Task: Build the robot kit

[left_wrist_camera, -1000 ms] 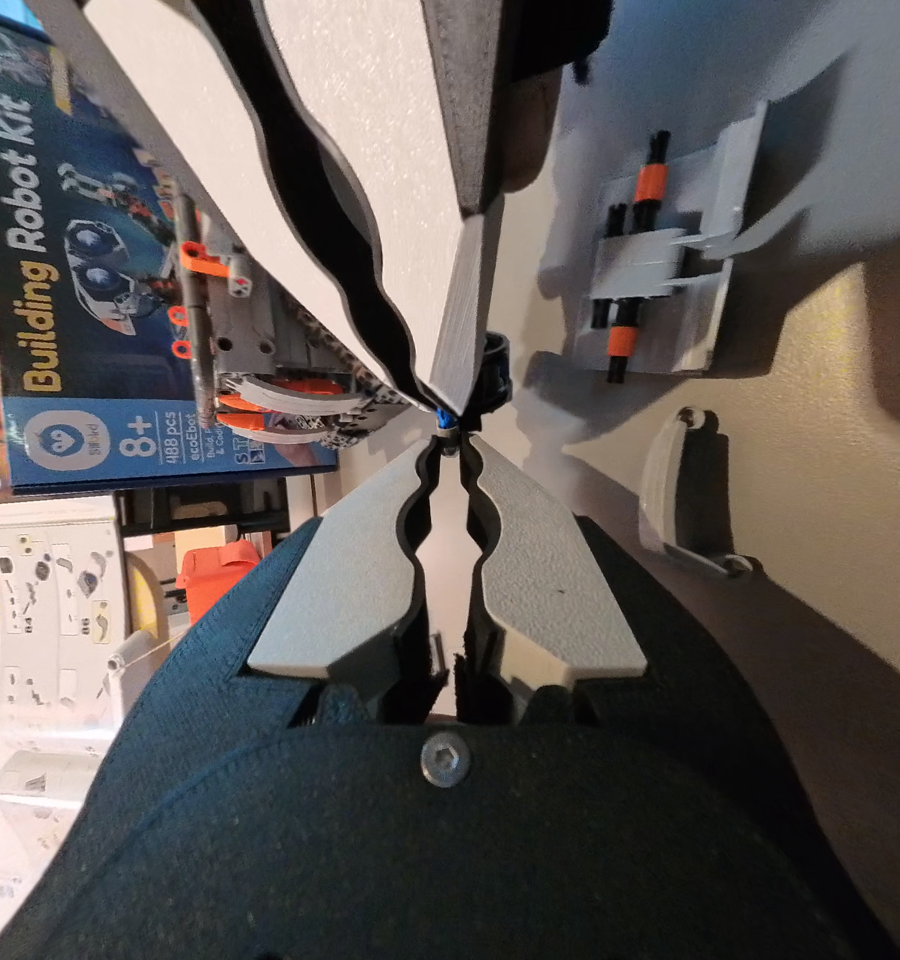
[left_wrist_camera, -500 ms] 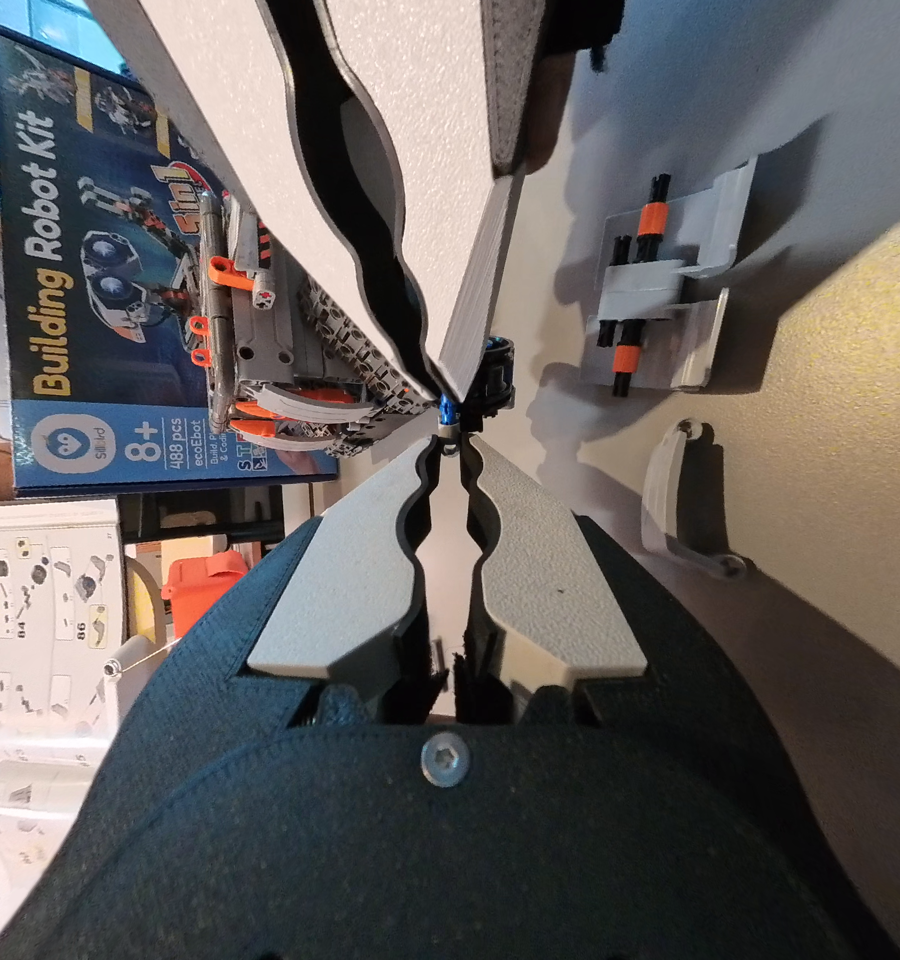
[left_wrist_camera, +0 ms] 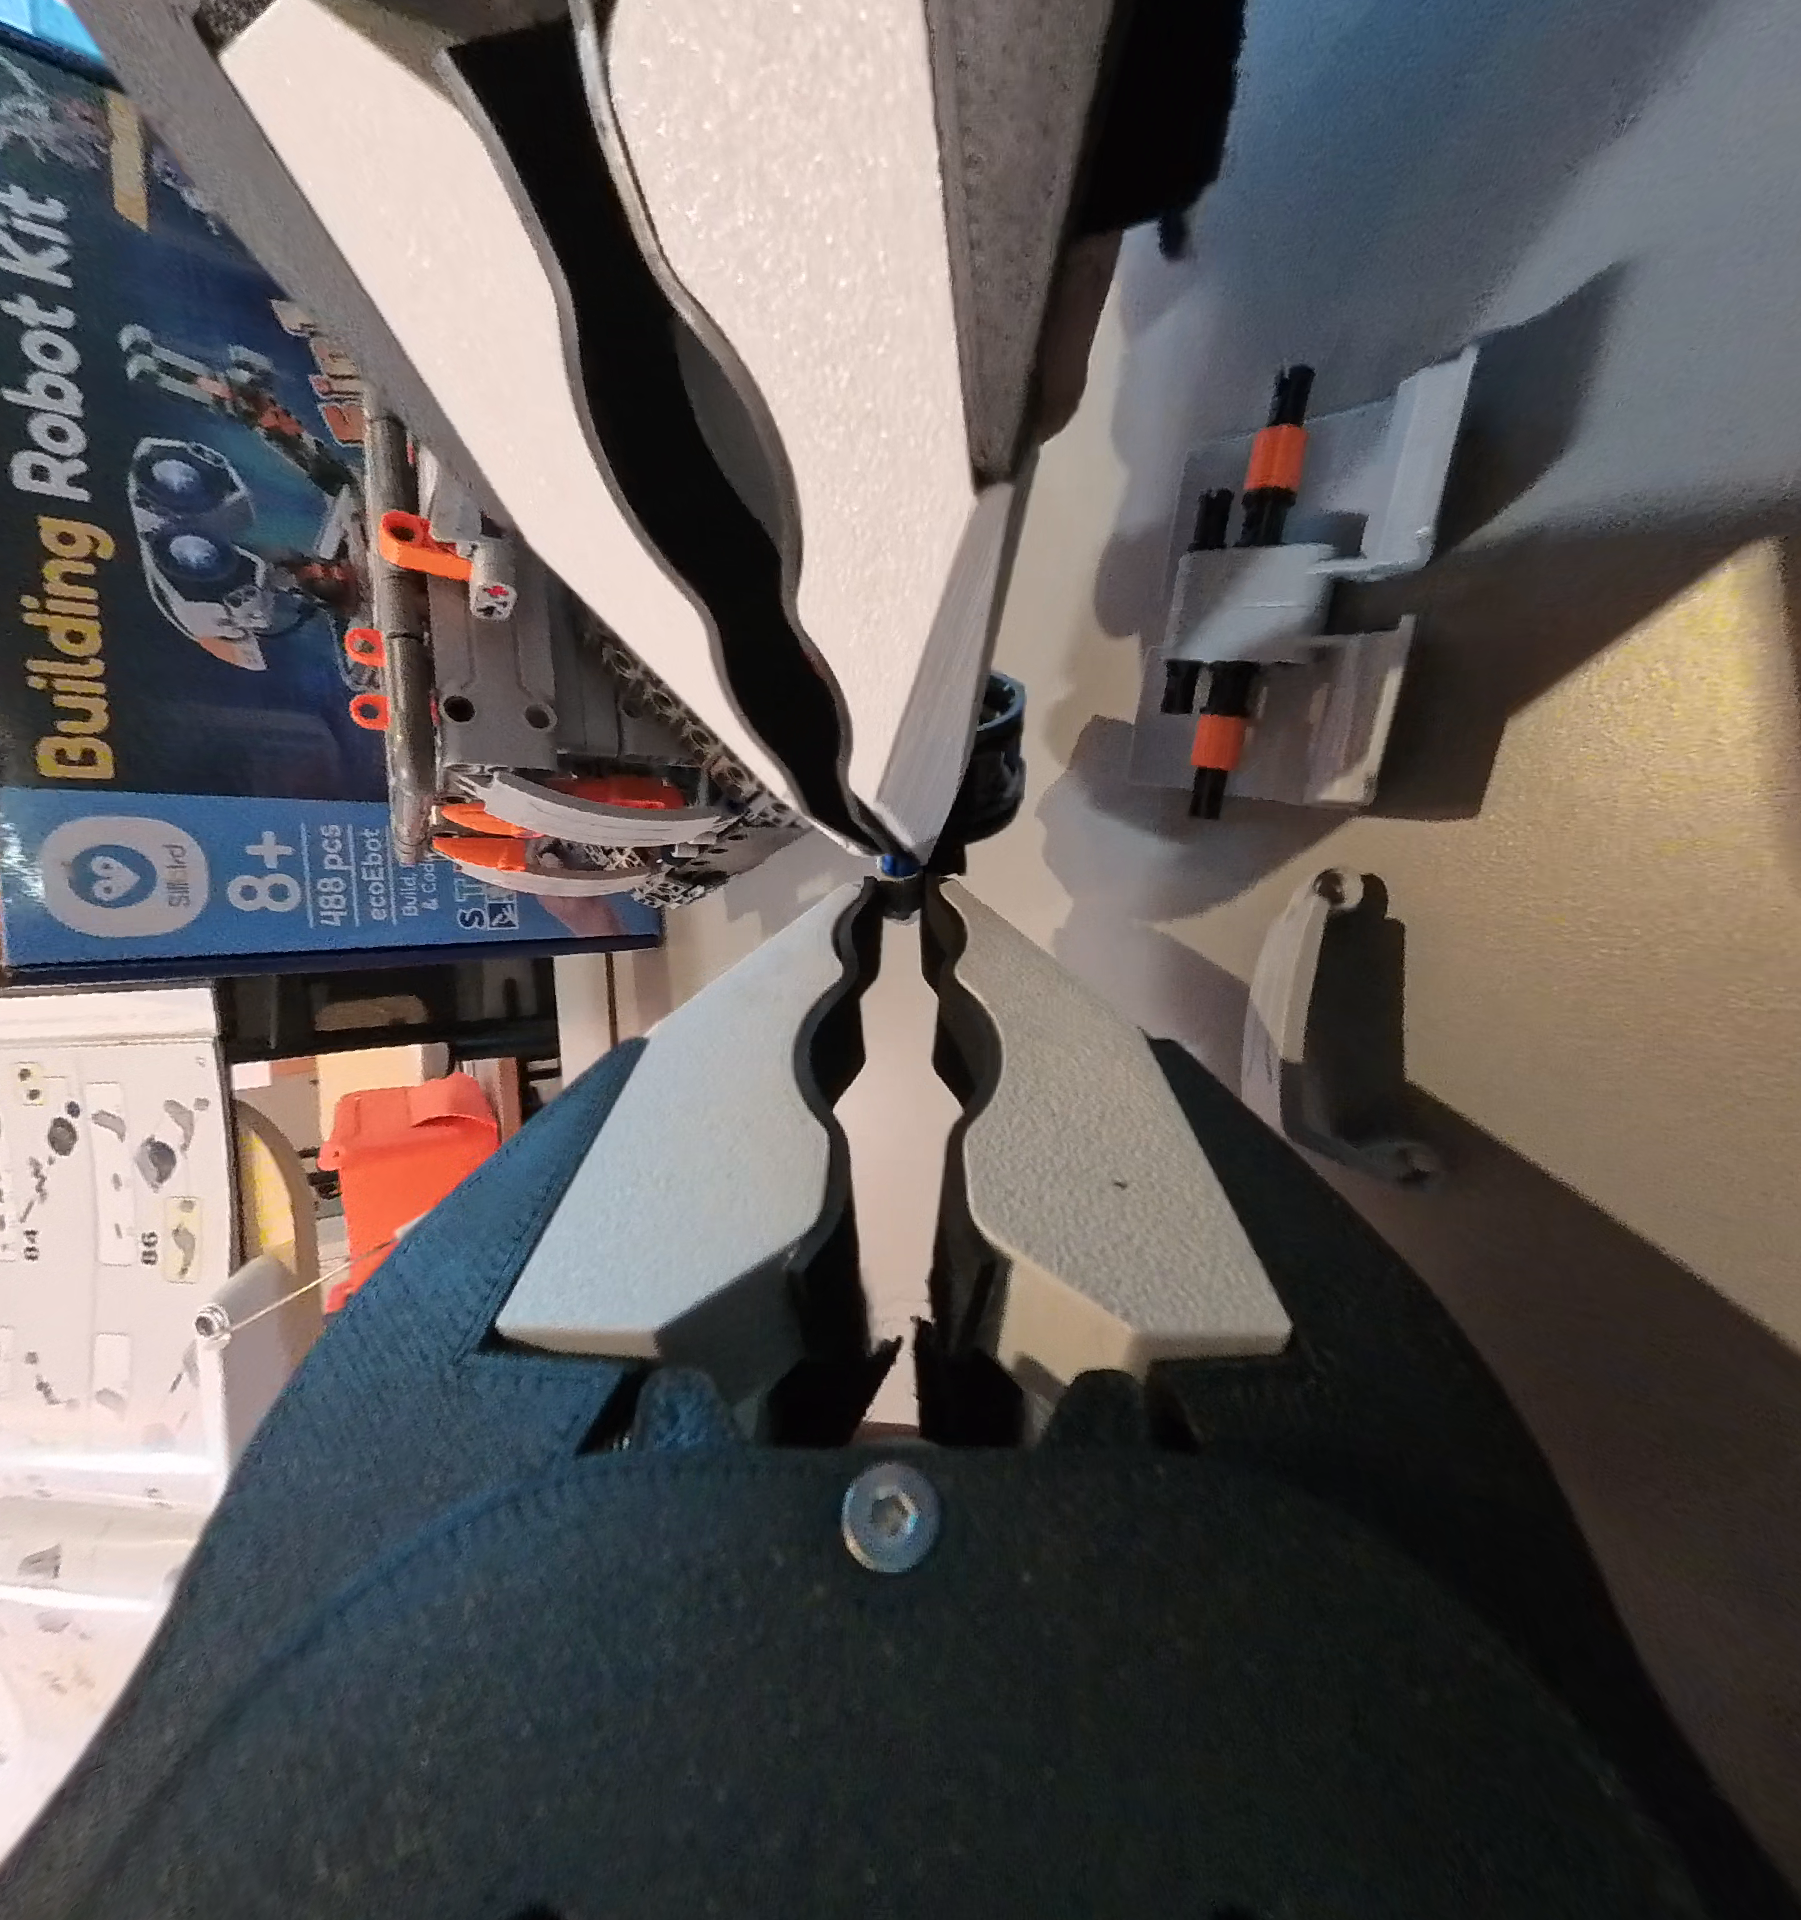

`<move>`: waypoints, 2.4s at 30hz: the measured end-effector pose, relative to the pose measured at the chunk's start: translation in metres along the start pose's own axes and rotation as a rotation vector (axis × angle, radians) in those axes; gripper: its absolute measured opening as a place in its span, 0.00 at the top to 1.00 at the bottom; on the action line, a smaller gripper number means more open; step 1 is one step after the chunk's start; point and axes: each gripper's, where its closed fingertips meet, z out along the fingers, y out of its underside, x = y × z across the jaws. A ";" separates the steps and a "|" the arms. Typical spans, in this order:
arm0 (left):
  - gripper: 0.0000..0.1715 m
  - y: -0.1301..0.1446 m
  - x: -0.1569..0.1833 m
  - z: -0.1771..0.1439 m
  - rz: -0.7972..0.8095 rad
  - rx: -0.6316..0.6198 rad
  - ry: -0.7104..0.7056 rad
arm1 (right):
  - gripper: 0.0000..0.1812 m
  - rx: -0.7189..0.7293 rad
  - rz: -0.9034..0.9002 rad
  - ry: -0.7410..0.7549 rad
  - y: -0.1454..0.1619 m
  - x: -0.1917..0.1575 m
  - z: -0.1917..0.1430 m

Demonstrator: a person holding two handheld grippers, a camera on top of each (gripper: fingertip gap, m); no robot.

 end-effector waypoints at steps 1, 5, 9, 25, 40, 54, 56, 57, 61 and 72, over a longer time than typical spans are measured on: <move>0.98 0.001 0.001 0.000 0.008 -0.005 0.004 | 0.99 -0.001 -0.001 0.002 0.000 0.000 0.001; 0.98 0.004 0.002 0.001 -0.069 -0.007 0.078 | 0.99 0.067 0.093 -0.037 -0.001 0.003 -0.001; 0.97 0.004 -0.008 -0.007 -0.208 0.045 0.147 | 0.92 0.183 0.186 -0.050 -0.014 0.013 -0.015; 0.97 0.011 -0.020 -0.031 -0.619 0.267 0.434 | 0.80 0.193 0.220 -0.038 -0.012 0.014 -0.008; 0.97 0.014 -0.012 -0.031 -0.697 0.301 0.539 | 0.81 0.174 0.195 -0.015 -0.015 0.013 -0.003; 0.97 0.011 -0.006 -0.043 -0.572 0.341 0.546 | 0.82 0.237 0.220 -0.096 -0.035 0.000 0.000; 0.97 0.009 -0.012 -0.044 -0.569 0.360 0.507 | 0.82 0.263 0.253 -0.080 -0.039 0.006 -0.003; 0.97 0.008 -0.017 -0.045 -0.573 0.373 0.485 | 0.82 0.282 0.278 -0.076 -0.041 0.010 -0.006; 0.92 0.004 -0.043 -0.052 -0.602 0.456 0.364 | 0.83 0.380 0.407 -0.063 -0.054 0.027 -0.020; 0.62 -0.004 -0.073 -0.062 -0.357 0.481 0.009 | 0.83 0.598 0.728 -0.127 -0.062 0.057 -0.047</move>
